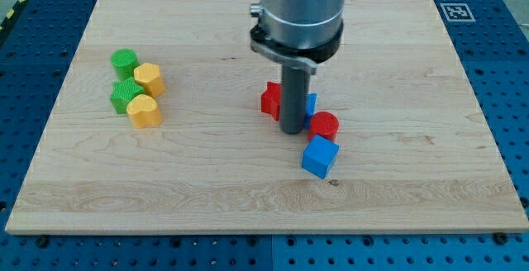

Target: Slide the red circle towards the bottom right side of the board

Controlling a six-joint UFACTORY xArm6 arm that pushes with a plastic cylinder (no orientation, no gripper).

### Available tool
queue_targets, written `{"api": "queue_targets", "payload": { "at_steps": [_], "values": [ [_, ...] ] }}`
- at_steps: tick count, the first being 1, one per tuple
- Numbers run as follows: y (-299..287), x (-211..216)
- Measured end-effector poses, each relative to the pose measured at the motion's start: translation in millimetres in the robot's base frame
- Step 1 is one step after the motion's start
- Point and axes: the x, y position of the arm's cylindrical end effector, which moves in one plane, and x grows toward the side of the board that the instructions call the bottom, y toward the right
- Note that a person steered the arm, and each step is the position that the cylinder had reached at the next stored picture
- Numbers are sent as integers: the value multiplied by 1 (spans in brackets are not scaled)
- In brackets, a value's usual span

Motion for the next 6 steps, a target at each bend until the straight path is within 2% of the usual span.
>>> {"api": "queue_targets", "payload": {
  "at_steps": [2, 3, 5, 6],
  "values": [
    [42, -16],
    [42, -16],
    [-6, -11],
    [9, 1]
  ]
}}
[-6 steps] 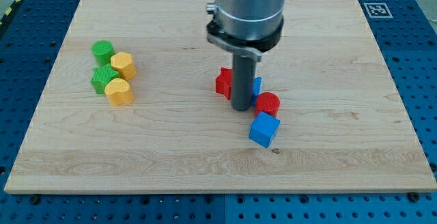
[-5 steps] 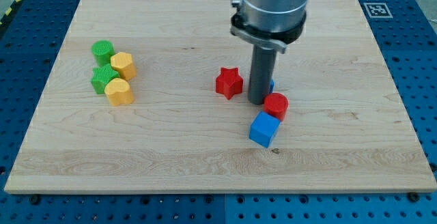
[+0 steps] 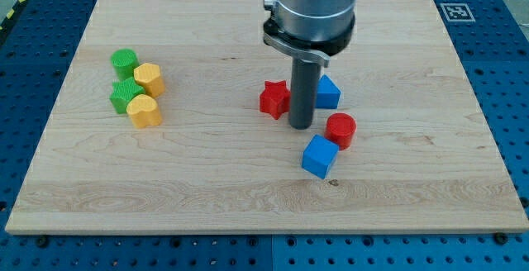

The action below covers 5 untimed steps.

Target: Slide the red circle towards the bottom right side of the board

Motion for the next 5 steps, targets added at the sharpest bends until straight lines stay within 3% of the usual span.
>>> {"api": "queue_targets", "payload": {
  "at_steps": [3, 5],
  "values": [
    [109, 18],
    [77, 18]
  ]
}}
